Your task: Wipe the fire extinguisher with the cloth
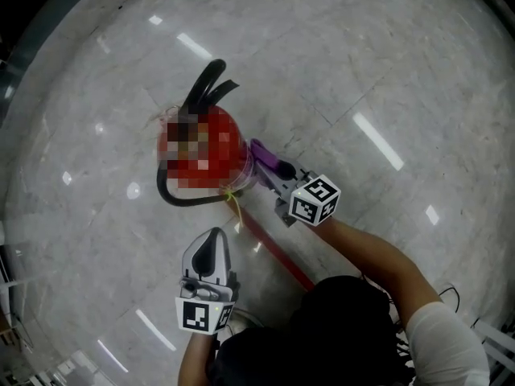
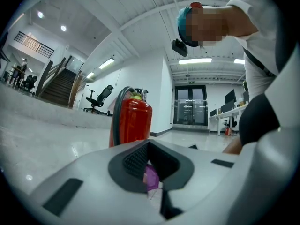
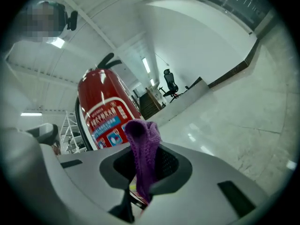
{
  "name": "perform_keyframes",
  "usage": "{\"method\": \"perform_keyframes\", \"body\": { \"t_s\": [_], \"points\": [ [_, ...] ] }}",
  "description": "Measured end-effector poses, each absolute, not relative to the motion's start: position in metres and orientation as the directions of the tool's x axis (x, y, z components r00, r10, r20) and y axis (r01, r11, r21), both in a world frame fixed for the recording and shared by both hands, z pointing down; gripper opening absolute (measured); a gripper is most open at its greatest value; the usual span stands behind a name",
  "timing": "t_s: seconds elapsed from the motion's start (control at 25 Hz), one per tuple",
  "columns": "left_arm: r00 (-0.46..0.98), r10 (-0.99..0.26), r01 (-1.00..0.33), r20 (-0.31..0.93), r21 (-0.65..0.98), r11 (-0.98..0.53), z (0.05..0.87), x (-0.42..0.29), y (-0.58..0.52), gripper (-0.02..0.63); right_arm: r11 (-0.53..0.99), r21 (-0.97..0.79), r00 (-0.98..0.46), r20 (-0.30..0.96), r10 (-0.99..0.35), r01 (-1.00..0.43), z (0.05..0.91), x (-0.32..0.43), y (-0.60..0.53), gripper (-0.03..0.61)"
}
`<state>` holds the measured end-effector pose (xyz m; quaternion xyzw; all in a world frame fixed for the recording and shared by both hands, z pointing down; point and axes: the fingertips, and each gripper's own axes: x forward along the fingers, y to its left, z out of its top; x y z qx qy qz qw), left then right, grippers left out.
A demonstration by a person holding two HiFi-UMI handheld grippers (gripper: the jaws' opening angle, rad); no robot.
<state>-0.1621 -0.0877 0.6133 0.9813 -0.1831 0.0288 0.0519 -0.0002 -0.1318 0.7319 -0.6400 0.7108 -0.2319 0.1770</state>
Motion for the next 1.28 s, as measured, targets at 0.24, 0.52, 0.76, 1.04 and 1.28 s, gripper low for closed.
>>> {"method": "perform_keyframes", "body": {
  "t_s": [0.24, 0.52, 0.76, 1.04, 1.28],
  "points": [
    [0.94, -0.339, -0.341, 0.039, 0.082, -0.937, 0.599, -0.165, -0.089, 0.006, 0.173, -0.545, -0.143, -0.098, -0.985, -0.82, 0.641, -0.015, -0.121, 0.057],
    [0.937, -0.349, -0.349, 0.016, 0.11, -0.931, 0.595, -0.168, -0.094, 0.006, 0.195, -0.489, -0.15, -0.131, -0.98, -0.85, 0.573, -0.021, -0.117, 0.057],
    [0.936, -0.351, -0.35, 0.017, 0.117, -0.929, 0.593, -0.166, -0.092, 0.005, 0.208, -0.454, -0.163, -0.136, -0.977, -0.867, 0.547, -0.027, -0.111, 0.057],
    [0.934, -0.354, -0.358, 0.057, 0.138, -0.923, 0.597, -0.156, -0.096, 0.006, 0.397, -0.303, -0.34, -0.227, -0.913, -0.866, 0.508, -0.074, -0.092, 0.057],
    [0.945, -0.32, -0.325, 0.064, 0.11, -0.939, 0.574, -0.139, -0.098, 0.005, 0.33, -0.309, -0.267, -0.228, -0.936, -0.892, 0.519, -0.02, -0.064, 0.057]
  ]
}}
